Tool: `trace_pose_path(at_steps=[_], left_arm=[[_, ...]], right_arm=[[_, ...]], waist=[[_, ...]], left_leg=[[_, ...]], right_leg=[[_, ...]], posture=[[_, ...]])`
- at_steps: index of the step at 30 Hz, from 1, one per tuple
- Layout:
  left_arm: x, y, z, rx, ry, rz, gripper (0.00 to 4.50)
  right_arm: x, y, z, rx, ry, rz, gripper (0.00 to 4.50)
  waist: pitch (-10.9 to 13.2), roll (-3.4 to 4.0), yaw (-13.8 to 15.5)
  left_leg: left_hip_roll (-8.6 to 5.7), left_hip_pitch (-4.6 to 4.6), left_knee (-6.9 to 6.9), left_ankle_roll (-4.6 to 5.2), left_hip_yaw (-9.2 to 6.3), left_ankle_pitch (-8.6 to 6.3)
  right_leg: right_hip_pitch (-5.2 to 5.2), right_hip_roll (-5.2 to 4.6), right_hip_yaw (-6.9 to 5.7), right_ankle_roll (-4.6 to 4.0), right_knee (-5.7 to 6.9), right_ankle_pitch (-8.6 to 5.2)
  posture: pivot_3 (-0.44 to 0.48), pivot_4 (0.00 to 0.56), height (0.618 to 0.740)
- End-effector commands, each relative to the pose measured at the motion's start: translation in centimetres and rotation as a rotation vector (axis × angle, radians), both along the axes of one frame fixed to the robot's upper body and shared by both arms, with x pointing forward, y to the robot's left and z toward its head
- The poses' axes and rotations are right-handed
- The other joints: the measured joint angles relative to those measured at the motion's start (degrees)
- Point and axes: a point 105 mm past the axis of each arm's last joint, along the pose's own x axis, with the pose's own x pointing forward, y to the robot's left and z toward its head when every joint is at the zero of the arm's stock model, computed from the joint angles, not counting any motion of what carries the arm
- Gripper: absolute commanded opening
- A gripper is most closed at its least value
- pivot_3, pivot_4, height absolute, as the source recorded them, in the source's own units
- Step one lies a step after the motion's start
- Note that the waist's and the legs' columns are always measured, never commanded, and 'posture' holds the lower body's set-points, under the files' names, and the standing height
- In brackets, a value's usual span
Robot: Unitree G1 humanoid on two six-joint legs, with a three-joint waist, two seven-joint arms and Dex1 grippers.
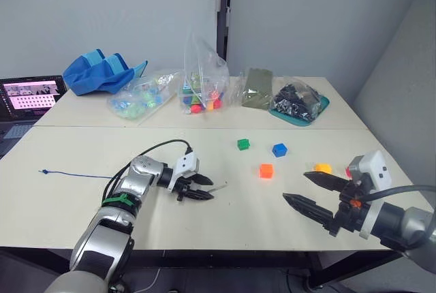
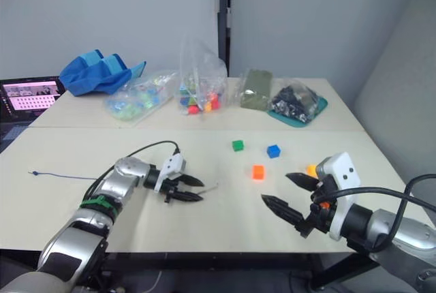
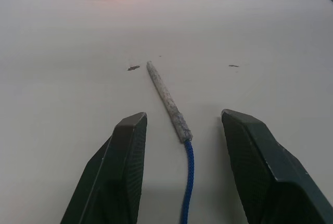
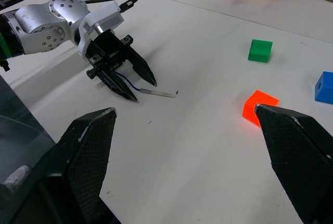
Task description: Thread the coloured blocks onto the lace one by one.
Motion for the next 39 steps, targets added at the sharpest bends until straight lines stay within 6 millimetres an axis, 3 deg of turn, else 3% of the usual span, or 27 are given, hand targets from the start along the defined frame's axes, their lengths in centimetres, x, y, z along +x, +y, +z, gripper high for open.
trace_pose_path(at_steps=[1,4,7,12,26,35,39], left_arm=[[-0.7,-0.2,-0.4,0.003,-0.029,-0.004,2.36],[-0.9,-0.1,-0.7,-0.002,-0.03,0.015,2.36],[-0.8,0.3,-1.1,0.006,-0.045,0.047,1.62],[-0.7,-0.1,-1.6,0.022,-0.093,0.063,0.01],[-2.1,-0.7,1.0,-0.067,-0.02,-0.089,0.01],[-1.9,-0.7,-0.5,0.005,-0.033,-0.091,0.01],[-2.3,-0.5,-1.2,0.008,-0.024,-0.103,1.33]], right_arm=[[-0.3,0.5,0.7,0.004,-0.038,0.032,4.5],[-0.3,0.6,0.4,0.011,-0.026,0.034,4.5],[-0.3,0.5,0.2,0.011,-0.02,0.034,4.5],[-0.2,0.4,-0.2,-0.009,-0.008,0.03,4.5],[0.1,0.0,-0.4,0.003,-0.048,-0.011,4.5],[0.0,-0.2,-1.4,0.001,-0.039,-0.046,4.5],[0.0,-0.3,-1.5,-0.002,-0.042,-0.051,4.5]], waist=[[-0.01,0.01,0.0],[-0.02,0.0,0.08],[-0.02,0.0,0.08],[-0.03,0.0,0.05],[-0.03,-0.01,0.1],[-0.03,-0.01,0.12],[-0.03,-0.01,0.18]], left_leg=[[0.0,0.0,0.0,0.0,0.0,0.0],[0.0,0.03,0.01,0.0,0.0,0.0],[0.0,0.04,0.02,0.0,0.0,0.0],[0.0,0.06,0.02,0.0,0.0,0.0],[0.0,0.06,0.03,0.0,0.0,0.0],[0.0,0.06,0.03,0.0,0.0,0.0],[0.0,0.07,0.03,0.0,0.0,0.0]], right_leg=[[0.0,0.0,0.0,0.0,0.0,0.0],[0.04,0.0,0.0,0.0,0.0,0.0],[0.06,0.0,0.0,0.0,0.0,0.0],[0.06,0.0,0.0,0.0,0.0,0.0],[0.07,0.0,0.0,0.01,0.0,0.0],[0.07,0.0,0.0,0.01,0.0,0.0],[0.08,0.0,0.0,0.01,0.0,0.0]], posture=[[0.0,0.15,0.74],[0.0,0.15,0.74],[0.0,0.15,0.74],[0.0,0.15,0.74],[0.0,0.15,0.74],[0.0,0.15,0.74],[0.0,0.15,0.74]])
